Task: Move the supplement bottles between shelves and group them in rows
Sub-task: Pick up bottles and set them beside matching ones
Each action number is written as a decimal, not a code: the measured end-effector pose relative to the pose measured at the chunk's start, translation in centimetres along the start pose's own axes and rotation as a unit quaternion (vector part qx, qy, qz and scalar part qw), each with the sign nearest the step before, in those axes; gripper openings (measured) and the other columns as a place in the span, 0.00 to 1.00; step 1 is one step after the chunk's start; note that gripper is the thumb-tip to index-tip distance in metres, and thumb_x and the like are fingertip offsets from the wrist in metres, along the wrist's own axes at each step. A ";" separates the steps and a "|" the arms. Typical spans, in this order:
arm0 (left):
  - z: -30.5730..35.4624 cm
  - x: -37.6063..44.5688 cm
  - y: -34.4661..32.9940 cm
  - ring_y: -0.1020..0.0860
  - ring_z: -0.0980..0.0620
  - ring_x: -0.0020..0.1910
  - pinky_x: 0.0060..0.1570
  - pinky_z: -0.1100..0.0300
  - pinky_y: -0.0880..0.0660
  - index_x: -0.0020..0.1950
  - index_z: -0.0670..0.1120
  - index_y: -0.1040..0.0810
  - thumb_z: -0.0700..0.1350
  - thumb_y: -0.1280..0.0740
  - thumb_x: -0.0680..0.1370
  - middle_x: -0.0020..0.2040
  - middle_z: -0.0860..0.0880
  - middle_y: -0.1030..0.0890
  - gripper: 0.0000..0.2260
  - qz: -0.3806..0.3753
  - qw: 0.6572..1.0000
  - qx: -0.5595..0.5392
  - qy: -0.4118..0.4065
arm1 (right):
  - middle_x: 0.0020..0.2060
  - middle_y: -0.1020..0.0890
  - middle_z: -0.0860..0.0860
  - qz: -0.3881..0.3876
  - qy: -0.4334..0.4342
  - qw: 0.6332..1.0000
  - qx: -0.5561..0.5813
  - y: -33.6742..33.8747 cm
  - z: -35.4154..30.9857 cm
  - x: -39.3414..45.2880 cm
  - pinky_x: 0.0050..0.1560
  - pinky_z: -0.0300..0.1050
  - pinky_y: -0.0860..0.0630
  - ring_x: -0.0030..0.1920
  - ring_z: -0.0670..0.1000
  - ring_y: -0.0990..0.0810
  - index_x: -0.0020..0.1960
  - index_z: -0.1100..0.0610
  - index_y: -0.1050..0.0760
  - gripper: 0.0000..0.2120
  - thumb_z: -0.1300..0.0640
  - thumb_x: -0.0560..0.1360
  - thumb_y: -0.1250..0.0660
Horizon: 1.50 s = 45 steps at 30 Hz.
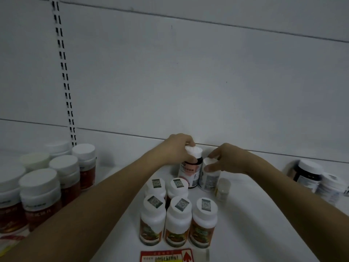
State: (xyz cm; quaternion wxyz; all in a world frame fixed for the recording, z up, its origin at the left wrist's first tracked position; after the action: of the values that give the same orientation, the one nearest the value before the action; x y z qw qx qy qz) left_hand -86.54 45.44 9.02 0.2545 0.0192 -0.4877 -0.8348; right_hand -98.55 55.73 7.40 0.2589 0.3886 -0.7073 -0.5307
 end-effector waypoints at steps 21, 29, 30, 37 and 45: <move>9.2 -18.8 11.7 0.18 0.51 0.50 0.48 0.59 0.20 0.61 0.46 0.21 0.43 0.26 0.73 0.54 0.44 0.18 0.17 0.233 0.940 -0.231 0.093 | 0.53 0.17 0.57 -0.173 0.270 0.915 0.246 10.4 -6.5 -18.6 0.43 0.45 0.21 0.44 0.57 0.18 0.58 0.47 0.21 0.10 0.57 0.80 0.35; 8.0 -28.7 13.6 0.19 0.49 0.53 0.58 0.49 0.22 0.64 0.45 0.23 0.42 0.26 0.74 0.53 0.48 0.19 0.19 0.283 0.918 -0.229 0.159 | 0.56 0.19 0.49 -0.173 0.342 0.895 0.229 6.7 -11.9 -21.5 0.43 0.41 0.19 0.48 0.53 0.14 0.60 0.45 0.24 0.12 0.54 0.78 0.33; 7.6 -29.6 14.0 0.20 0.48 0.54 0.59 0.49 0.23 0.65 0.45 0.24 0.43 0.26 0.73 0.55 0.47 0.20 0.21 0.288 0.916 -0.227 0.165 | 0.56 0.19 0.48 -0.178 0.345 0.894 0.222 6.3 -12.8 -21.7 0.43 0.41 0.18 0.48 0.52 0.14 0.61 0.45 0.24 0.12 0.54 0.77 0.32; 3.6 -36.3 17.3 0.19 0.49 0.54 0.56 0.52 0.22 0.61 0.44 0.21 0.42 0.26 0.73 0.53 0.46 0.17 0.16 0.310 0.902 -0.244 0.173 | 0.56 0.18 0.48 -0.203 0.384 0.880 0.193 3.7 -20.8 -23.7 0.47 0.42 0.18 0.51 0.50 0.15 0.57 0.38 0.21 0.17 0.57 0.74 0.30; -4.6 -45.0 24.2 0.18 0.49 0.52 0.54 0.54 0.21 0.58 0.43 0.20 0.41 0.27 0.74 0.53 0.45 0.17 0.13 0.333 0.894 -0.241 0.179 | 0.59 0.20 0.50 -0.232 0.398 0.870 0.175 -0.7 -34.1 -25.3 0.49 0.46 0.17 0.52 0.53 0.15 0.60 0.39 0.21 0.18 0.60 0.78 0.32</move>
State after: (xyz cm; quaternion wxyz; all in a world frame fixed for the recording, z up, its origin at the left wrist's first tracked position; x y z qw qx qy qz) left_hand -36.31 52.13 16.79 0.5971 -0.0575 -0.1958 -0.7758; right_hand -57.56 57.74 18.23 0.3158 0.7591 -0.5146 -0.2433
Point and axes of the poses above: each hand's wrist, its own x-axis towards the middle knuckle, its own y-axis out of the back of the hand, z = x × y, the point moved 8 cm from there along x, towards the middle knuckle
